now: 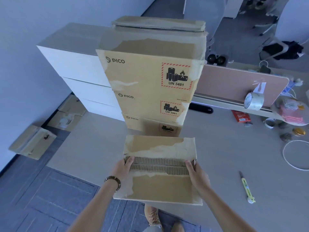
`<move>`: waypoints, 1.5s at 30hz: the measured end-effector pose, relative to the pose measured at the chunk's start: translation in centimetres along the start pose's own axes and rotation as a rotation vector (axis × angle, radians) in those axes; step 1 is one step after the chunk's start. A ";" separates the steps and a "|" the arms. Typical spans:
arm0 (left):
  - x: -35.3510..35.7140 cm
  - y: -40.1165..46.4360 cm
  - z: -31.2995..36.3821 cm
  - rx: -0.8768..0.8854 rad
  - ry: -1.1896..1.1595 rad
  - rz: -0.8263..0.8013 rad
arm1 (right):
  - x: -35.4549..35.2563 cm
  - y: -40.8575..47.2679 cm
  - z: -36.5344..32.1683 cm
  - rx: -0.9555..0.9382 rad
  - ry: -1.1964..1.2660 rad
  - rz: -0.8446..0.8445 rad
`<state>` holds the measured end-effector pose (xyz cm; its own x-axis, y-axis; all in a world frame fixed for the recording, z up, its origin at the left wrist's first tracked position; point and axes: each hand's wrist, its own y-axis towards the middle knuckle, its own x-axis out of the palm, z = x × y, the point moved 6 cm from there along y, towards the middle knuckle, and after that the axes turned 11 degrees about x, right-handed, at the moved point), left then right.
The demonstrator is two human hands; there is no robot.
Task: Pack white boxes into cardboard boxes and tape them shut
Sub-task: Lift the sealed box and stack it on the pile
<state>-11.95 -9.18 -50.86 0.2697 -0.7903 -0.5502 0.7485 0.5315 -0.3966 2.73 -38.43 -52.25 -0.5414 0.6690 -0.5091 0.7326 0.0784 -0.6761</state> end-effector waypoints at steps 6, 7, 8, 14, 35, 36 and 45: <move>0.8 -3.2 -0.7 -0.045 -0.112 0.076 | 0.2 0.5 0.1 -0.061 0.000 -0.161; 0.9 -3.7 -0.9 -0.067 -0.131 0.076 | 0.0 0.2 -0.1 -0.067 -0.008 -0.166; 1.0 -4.3 -1.0 -0.092 -0.159 0.071 | -0.1 0.1 0.0 -0.076 -0.009 -0.168; 2.5 -10.6 -4.0 -0.171 -0.612 -0.004 | -1.2 -1.7 3.1 -0.167 0.040 -0.275; 4.6 -14.1 -7.4 -0.050 -0.489 0.035 | -0.1 -3.8 8.7 -0.336 0.031 -0.414; 4.7 -14.1 -7.3 -0.044 -0.500 0.031 | -0.1 -3.5 8.9 -0.342 0.029 -0.395; 3.6 -14.0 -9.0 0.007 -0.460 0.074 | 1.9 -2.8 6.5 -0.379 0.010 -0.354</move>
<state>-26.89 -16.74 -53.92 0.5622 -0.8041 -0.1932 0.7207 0.5910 -0.3624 -3.04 -42.22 -54.80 -0.7808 0.5597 -0.2778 0.6040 0.5625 -0.5646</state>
